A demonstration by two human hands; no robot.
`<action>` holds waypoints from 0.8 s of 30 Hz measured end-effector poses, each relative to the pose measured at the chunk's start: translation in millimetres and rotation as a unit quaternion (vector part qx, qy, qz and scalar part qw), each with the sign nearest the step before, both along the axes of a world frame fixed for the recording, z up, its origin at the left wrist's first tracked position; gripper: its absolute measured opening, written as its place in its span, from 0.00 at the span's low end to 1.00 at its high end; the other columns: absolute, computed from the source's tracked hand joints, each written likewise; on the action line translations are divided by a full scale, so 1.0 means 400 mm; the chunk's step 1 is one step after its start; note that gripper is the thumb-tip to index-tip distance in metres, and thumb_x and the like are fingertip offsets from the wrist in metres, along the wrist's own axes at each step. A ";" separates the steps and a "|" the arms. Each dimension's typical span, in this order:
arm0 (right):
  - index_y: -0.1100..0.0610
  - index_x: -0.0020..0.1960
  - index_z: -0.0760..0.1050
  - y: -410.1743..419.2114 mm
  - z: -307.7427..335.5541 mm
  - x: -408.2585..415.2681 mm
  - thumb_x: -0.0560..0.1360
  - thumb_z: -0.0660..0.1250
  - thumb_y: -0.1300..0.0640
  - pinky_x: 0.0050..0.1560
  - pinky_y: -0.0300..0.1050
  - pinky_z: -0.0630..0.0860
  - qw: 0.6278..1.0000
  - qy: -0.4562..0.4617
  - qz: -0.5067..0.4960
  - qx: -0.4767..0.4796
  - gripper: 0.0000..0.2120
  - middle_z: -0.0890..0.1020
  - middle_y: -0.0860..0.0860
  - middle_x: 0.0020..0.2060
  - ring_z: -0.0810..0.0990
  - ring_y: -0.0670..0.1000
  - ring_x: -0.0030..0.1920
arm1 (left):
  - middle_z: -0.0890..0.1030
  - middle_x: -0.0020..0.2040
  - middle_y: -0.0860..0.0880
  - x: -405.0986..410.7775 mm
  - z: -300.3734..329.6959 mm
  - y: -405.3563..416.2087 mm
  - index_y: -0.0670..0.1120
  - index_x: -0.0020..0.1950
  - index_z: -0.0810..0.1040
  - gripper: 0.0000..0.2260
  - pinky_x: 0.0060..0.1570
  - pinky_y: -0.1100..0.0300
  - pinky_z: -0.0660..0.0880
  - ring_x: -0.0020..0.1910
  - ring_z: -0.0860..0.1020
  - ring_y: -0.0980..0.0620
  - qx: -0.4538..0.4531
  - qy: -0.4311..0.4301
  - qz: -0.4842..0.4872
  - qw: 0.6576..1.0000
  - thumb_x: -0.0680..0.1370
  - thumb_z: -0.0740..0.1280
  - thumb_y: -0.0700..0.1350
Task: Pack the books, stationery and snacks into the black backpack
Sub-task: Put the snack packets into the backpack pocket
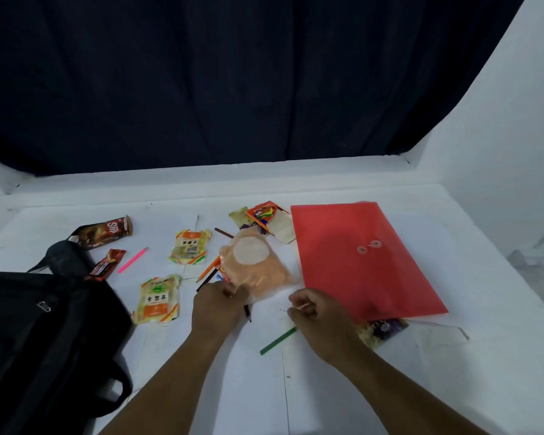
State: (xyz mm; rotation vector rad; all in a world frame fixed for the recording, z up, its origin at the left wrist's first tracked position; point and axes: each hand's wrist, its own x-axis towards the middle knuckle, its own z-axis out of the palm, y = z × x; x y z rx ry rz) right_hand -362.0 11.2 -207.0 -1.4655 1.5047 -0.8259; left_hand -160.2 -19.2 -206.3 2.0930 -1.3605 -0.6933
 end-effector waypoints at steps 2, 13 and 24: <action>0.47 0.51 0.79 -0.008 -0.005 0.006 0.76 0.70 0.56 0.40 0.32 0.77 1.000 -0.010 -0.008 0.005 0.06 0.82 0.45 0.46 0.80 0.41 0.44 | 0.80 0.36 0.44 -0.015 0.012 -0.001 0.39 0.38 0.77 0.13 0.37 0.63 0.72 0.35 0.76 0.53 -0.044 0.080 0.007 0.996 0.77 0.69 0.47; 0.57 0.66 0.73 -0.068 0.018 0.061 0.69 0.76 0.44 0.53 0.55 0.83 0.891 -0.379 -0.118 0.219 0.31 0.81 0.57 0.56 0.87 0.57 0.47 | 0.80 0.42 0.40 -0.011 0.094 0.068 0.42 0.42 0.69 0.09 0.38 0.50 0.82 0.44 0.83 0.42 -0.100 0.505 0.078 0.854 0.80 0.62 0.32; 0.58 0.55 0.78 0.008 0.031 0.148 0.78 0.69 0.53 0.33 0.47 0.76 0.924 -0.329 -0.012 0.196 0.10 0.85 0.58 0.47 0.82 0.55 0.37 | 0.86 0.45 0.50 0.149 0.130 0.207 0.46 0.48 0.79 0.02 0.42 0.55 0.78 0.43 0.82 0.52 -0.101 0.281 0.026 0.954 0.80 0.69 0.43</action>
